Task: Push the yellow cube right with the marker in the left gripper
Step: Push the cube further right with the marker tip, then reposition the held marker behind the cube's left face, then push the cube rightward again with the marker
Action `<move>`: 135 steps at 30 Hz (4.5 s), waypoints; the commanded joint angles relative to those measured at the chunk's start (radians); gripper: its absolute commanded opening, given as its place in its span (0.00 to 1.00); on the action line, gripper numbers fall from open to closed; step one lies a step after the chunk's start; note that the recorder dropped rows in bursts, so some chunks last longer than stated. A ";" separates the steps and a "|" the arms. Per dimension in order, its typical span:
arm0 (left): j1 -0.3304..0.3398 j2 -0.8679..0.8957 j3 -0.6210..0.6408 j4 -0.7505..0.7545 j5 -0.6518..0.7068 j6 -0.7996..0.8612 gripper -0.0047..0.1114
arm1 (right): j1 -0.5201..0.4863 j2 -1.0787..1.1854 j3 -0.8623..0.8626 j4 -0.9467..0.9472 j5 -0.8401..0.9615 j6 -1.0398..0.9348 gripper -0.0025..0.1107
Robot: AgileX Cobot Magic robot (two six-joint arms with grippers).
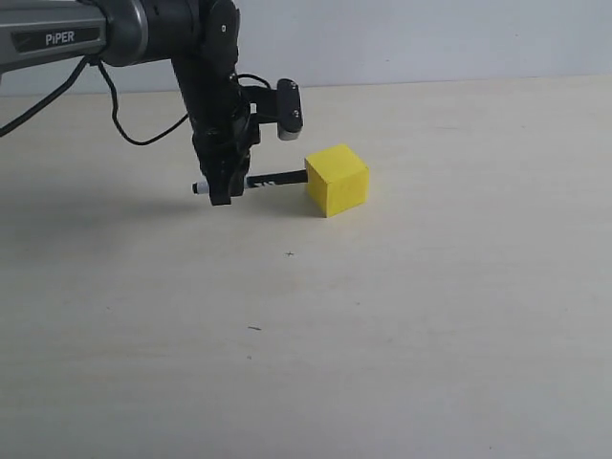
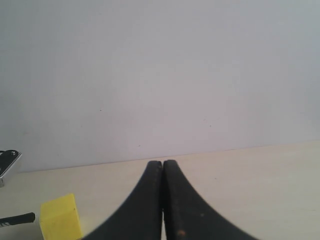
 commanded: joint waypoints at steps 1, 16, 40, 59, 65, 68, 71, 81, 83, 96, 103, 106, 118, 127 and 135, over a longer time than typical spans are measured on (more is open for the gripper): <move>0.003 -0.005 -0.005 0.056 0.038 -0.138 0.04 | -0.003 -0.005 0.005 -0.005 -0.009 -0.008 0.02; -0.021 -0.005 -0.005 0.075 0.016 -0.274 0.04 | -0.003 -0.005 0.005 -0.003 -0.009 -0.008 0.02; 0.016 -0.004 -0.007 0.101 -0.073 0.044 0.04 | -0.003 -0.005 0.005 -0.001 -0.009 -0.008 0.02; 0.025 0.112 -0.244 -0.043 0.093 0.175 0.04 | -0.003 -0.005 0.005 -0.005 -0.009 -0.008 0.02; 0.025 0.168 -0.339 -0.009 0.128 0.150 0.04 | -0.003 -0.005 0.005 -0.005 -0.009 -0.008 0.02; 0.022 0.186 -0.377 -0.009 0.128 0.132 0.04 | -0.003 -0.005 0.005 -0.003 -0.009 -0.008 0.02; 0.015 0.198 -0.396 0.026 0.128 0.132 0.04 | -0.003 -0.005 0.005 -0.003 -0.009 -0.008 0.02; 0.003 0.222 -0.402 0.071 0.128 0.140 0.04 | -0.003 -0.005 0.005 -0.003 -0.009 -0.008 0.02; 0.001 0.222 -0.402 0.071 0.128 0.142 0.04 | -0.003 -0.005 0.005 -0.007 -0.009 -0.008 0.02; -0.007 0.234 -0.402 0.064 0.128 0.157 0.04 | -0.003 -0.005 0.005 -0.003 -0.009 -0.008 0.02; -0.025 0.241 -0.402 0.076 0.114 0.182 0.04 | -0.003 -0.005 0.005 -0.005 -0.009 -0.008 0.02; -0.027 0.241 -0.402 0.072 0.098 0.182 0.04 | -0.003 -0.005 0.005 -0.005 -0.009 -0.008 0.02; -0.132 0.241 -0.402 0.057 0.036 0.169 0.04 | -0.003 -0.005 0.005 -0.003 -0.009 -0.008 0.02; -0.042 0.241 -0.402 0.065 0.128 0.118 0.04 | -0.003 -0.005 0.005 -0.005 -0.009 -0.008 0.02; -0.105 0.241 -0.402 0.079 0.072 0.018 0.04 | -0.003 -0.005 0.005 -0.005 -0.009 -0.008 0.02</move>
